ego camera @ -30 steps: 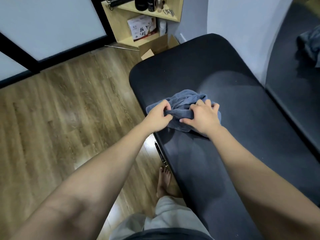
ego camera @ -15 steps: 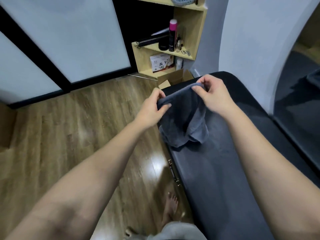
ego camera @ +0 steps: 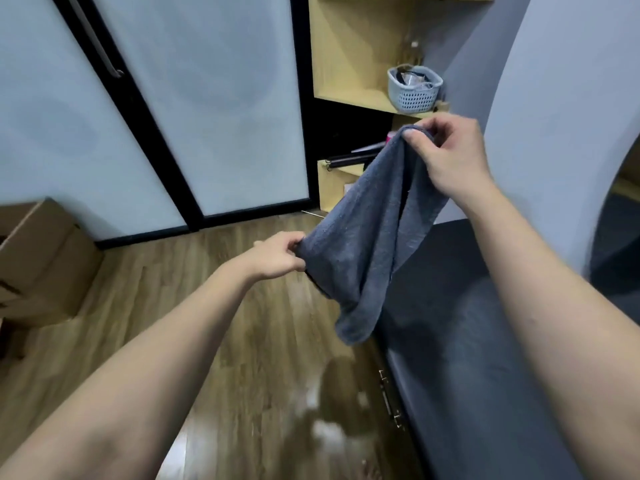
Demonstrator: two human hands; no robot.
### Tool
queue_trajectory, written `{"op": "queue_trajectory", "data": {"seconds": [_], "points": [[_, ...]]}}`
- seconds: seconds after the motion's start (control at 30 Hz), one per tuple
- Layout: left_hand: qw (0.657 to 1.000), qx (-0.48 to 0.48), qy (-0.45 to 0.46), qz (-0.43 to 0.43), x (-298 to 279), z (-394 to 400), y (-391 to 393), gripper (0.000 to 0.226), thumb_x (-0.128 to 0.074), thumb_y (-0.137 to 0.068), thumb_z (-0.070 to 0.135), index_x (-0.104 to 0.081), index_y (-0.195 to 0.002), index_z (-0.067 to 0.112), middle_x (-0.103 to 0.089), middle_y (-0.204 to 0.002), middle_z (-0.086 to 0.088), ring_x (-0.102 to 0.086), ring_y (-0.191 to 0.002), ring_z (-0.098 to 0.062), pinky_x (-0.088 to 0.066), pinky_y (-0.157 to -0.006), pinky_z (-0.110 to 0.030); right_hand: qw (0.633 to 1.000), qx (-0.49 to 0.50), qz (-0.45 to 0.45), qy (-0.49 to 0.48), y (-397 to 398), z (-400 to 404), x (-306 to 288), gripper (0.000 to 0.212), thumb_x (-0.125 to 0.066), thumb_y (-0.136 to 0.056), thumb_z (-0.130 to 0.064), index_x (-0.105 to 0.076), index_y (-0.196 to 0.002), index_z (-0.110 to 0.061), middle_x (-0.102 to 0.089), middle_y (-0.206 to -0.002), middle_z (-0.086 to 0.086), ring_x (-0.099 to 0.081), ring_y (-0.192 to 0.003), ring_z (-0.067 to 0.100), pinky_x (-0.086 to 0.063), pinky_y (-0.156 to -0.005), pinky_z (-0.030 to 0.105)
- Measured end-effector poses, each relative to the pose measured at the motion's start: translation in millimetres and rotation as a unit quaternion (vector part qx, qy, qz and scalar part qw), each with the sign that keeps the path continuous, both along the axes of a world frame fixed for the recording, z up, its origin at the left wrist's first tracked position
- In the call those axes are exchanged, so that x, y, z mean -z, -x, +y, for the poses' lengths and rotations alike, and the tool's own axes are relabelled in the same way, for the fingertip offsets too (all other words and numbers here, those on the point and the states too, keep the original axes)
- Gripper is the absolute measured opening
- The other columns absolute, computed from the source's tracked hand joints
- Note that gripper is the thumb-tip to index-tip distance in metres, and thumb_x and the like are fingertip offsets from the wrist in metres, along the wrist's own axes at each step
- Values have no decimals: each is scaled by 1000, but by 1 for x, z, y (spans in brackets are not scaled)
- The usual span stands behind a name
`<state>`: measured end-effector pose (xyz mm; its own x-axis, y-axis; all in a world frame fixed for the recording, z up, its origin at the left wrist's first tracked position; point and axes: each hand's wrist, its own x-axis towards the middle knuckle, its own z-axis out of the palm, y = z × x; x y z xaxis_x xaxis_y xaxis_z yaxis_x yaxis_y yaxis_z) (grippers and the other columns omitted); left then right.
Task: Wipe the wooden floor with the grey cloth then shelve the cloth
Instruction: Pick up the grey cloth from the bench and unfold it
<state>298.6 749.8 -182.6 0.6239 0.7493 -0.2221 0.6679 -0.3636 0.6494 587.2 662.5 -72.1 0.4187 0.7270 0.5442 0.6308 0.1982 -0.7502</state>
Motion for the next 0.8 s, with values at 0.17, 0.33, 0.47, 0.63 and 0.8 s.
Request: {"op": "queue_trajectory", "data": {"seconds": [0.17,0.33,0.47,0.63,0.8], "points": [[991,16,-34,131,29,3,47,17,-58,-95,39,-59,-87,24,-66,-88,10,-60,-94,-17,-34,-90,-44,1000,12,-4,-25,24,15,-10,15,-68,-89,-32,-68,-86,-18,-59,-73,-11,-49,-63,-4,-40,-64,16],[983,-156,42,-83,51,6,105,33,-50,-105,33,-66,-97,5,-69,-93,-4,-59,-85,-16,-49,-82,-30,998,22,-48,16,22,20,-14,26,-64,-89,-41,-66,-87,-16,-63,-79,-2,-53,-73,12,-44,-70,32],[971,-219,32,-90,47,7,136,56,-50,-100,53,-53,-57,18,-56,-55,11,-48,-51,-7,-37,-46,-17,993,71,-90,43,25,26,-13,27,-58,-89,-50,-60,-85,-23,-61,-78,-6,-54,-75,17,-41,-67,32],[972,-219,-52,-62,60,-1,170,44,-58,-101,36,-43,-64,16,-45,-56,2,-43,-57,-18,-34,-53,-33,991,106,-73,40,26,33,-16,22,-58,-91,-47,-58,-87,-25,-62,-85,-3,-57,-81,21,-48,-77,38],[954,-276,-107,-34,56,9,199,17,-48,-101,8,-56,-86,10,-62,-82,-7,-55,-82,-27,-35,-69,-33,986,112,-106,57,31,35,-9,26,-56,-96,-43,-58,-94,-17,-61,-90,1,-53,-84,22,-41,-75,35]]}}
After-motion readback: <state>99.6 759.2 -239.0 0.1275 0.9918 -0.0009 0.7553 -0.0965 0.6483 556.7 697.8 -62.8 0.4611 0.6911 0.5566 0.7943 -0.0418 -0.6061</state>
